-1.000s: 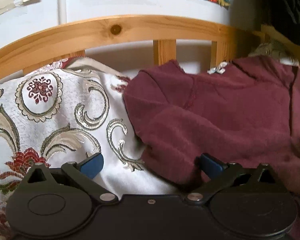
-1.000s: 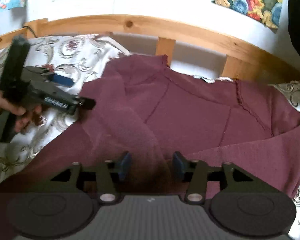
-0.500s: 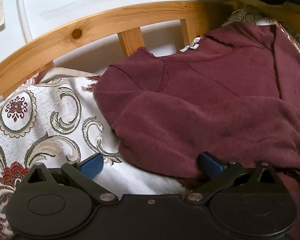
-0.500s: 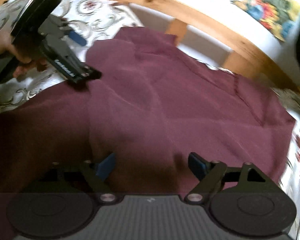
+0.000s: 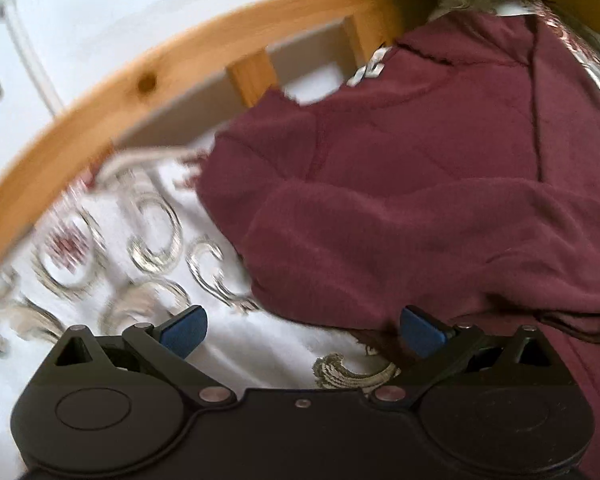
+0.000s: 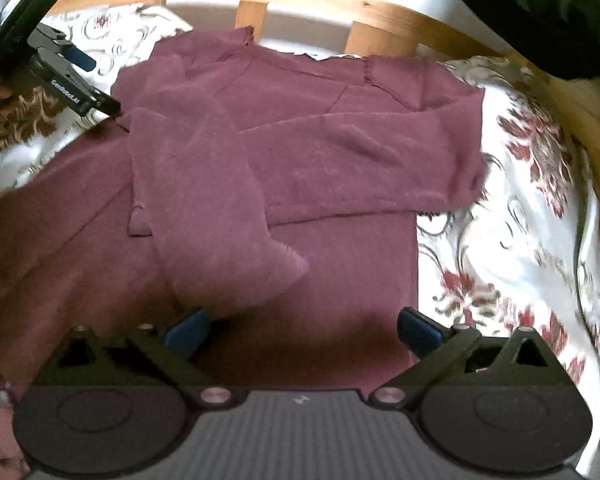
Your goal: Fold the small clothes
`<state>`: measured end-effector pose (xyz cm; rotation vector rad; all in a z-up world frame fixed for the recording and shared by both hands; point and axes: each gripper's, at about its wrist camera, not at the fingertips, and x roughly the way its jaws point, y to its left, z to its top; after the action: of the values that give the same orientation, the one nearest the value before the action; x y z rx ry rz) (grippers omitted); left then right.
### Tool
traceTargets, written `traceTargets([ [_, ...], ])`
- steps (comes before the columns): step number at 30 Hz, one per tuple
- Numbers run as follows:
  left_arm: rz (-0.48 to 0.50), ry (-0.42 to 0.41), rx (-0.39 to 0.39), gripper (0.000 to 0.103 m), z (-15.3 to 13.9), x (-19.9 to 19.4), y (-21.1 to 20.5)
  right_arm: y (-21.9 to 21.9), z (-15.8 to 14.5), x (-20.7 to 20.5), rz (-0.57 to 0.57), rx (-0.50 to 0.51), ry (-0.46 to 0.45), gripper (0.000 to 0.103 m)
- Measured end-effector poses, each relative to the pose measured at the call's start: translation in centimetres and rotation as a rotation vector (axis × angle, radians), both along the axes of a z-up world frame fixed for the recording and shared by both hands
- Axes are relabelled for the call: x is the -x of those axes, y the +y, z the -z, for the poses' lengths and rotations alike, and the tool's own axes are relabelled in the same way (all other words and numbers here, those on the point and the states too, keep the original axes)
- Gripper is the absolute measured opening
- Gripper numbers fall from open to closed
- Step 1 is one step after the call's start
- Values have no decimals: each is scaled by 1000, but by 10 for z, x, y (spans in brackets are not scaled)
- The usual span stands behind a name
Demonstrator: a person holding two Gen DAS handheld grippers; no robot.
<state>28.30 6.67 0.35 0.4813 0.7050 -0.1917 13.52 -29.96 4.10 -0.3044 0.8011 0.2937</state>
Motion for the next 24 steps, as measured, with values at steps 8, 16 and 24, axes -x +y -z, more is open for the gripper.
traceTargets([
  [8, 58, -46, 82, 102, -63, 45, -19, -13, -23, 38, -90, -70, -114, 103],
  [16, 140, 152, 162, 103, -70, 90, -43, -31, -35, 57, -115, -102, -120, 103],
  [24, 59, 258, 187, 102, -23, 150, -28, -37, -33, 73, -170, -53, -52, 103],
])
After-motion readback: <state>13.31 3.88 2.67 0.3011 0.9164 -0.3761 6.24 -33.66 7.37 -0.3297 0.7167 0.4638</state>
